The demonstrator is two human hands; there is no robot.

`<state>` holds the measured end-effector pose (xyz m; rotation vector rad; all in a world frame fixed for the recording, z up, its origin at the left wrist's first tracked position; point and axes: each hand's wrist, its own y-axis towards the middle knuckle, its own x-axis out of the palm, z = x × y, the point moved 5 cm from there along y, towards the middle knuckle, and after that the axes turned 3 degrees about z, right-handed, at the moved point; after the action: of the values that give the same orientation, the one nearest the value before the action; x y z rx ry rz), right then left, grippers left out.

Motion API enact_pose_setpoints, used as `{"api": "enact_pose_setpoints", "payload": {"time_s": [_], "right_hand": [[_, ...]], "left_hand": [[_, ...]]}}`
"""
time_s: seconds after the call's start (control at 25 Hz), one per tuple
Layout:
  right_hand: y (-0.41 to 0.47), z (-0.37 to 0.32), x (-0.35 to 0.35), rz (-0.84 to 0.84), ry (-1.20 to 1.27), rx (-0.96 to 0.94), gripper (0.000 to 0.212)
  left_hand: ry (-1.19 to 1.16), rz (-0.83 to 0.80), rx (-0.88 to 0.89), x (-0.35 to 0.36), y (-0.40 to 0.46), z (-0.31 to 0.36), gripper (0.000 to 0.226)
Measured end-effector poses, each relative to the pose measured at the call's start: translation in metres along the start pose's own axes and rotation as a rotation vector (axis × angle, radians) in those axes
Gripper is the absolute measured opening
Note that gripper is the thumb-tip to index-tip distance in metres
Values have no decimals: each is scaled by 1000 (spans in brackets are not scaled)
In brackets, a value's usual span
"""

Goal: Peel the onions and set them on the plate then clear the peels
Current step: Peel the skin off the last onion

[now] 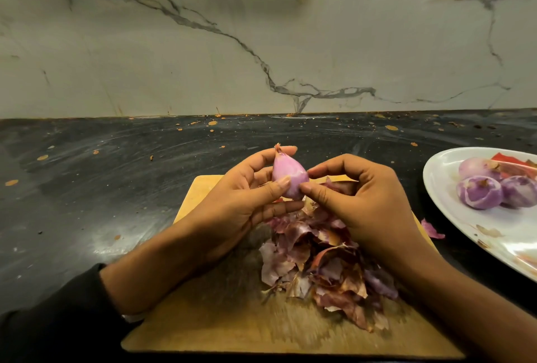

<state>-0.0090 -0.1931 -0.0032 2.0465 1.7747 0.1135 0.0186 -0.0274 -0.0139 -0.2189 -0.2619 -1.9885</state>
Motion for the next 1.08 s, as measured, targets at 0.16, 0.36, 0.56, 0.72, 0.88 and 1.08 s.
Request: {"api": "enact_pose_setpoints", "payload": {"time_s": [0.16,0.36,0.56,0.72,0.88,1.08], "right_hand": [[-3,-7,6,-64,-40,-69,28],[-3,-8,7,-76,-145,-130,39],[-2,-9,7,-90,-125,-112,45],[0,-6,8,-110,-135,-107,37],[1,-3,8,-101,-140,-147,28],[-2,-5,10,-50,-145,-212,24]], "left_hand": [[82,48,36,-2,-1,2,47],[141,15,43,0,-2,2,50],[115,-16,4,3,-3,1,51],[88,-40,-19,5,-3,0,49],[97,-28,-13,4,-2,-2,49],[58,33,4,3,-2,1,47]]}}
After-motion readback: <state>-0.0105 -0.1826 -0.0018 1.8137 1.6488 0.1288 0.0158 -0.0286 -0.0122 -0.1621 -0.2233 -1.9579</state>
